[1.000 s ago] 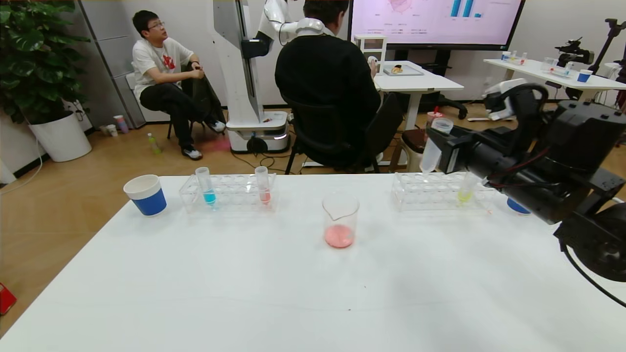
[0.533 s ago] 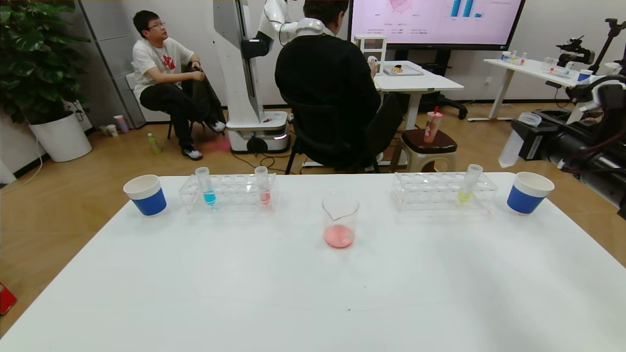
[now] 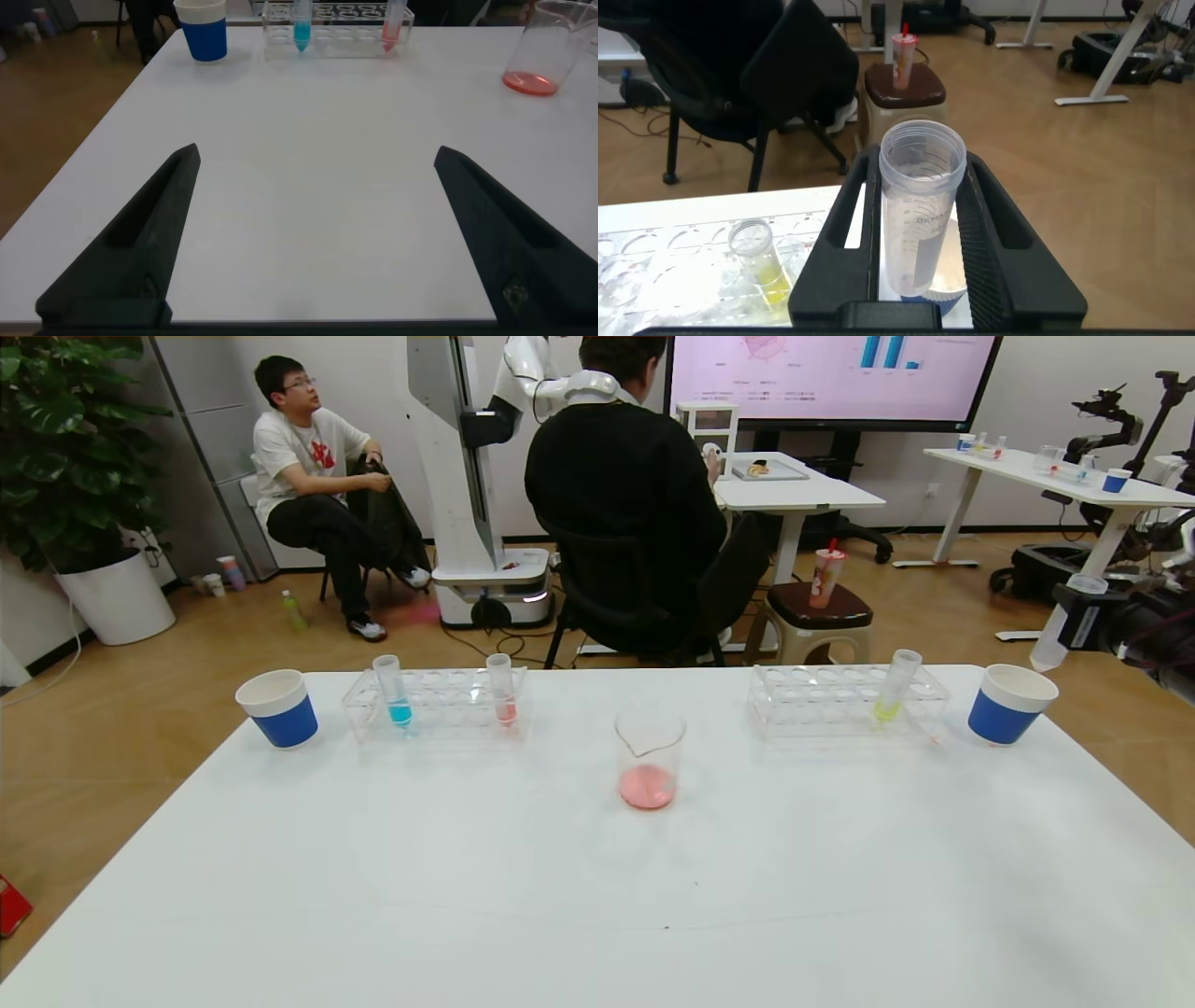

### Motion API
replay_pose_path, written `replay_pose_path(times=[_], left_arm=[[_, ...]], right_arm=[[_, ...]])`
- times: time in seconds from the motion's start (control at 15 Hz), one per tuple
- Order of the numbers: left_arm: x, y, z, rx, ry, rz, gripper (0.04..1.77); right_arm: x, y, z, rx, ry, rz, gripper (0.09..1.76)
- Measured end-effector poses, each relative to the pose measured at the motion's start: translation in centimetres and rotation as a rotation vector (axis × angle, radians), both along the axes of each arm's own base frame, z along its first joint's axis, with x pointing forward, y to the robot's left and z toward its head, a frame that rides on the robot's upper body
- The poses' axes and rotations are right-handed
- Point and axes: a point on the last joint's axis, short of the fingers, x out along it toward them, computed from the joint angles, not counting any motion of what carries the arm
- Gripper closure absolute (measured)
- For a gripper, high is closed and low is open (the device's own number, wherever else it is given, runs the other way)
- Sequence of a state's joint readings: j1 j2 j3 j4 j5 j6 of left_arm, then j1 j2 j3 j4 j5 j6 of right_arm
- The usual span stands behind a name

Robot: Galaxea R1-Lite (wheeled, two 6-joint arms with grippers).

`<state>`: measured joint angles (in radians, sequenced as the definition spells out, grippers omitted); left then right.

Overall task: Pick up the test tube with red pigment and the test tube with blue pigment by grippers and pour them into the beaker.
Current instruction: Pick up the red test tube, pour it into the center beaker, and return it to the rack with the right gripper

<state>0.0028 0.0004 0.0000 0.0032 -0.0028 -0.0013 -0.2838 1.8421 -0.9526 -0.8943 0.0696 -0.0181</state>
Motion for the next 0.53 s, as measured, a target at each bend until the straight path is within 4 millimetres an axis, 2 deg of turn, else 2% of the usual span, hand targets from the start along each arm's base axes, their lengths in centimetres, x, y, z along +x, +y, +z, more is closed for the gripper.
replay_pose_path(times=[0.33, 0.53], left_arm=[[0.0, 0.0, 0.0, 0.000, 0.000, 0.000, 0.06], [0.0, 0.0, 0.0, 0.000, 0.000, 0.000, 0.06]], right_arm=[[2.9, -4.1, -2.3, 0.009, 0.024, -0.084, 1.34], [4.0, -5.1, -4.2, 0.011, 0.019, -0.096, 1.34]])
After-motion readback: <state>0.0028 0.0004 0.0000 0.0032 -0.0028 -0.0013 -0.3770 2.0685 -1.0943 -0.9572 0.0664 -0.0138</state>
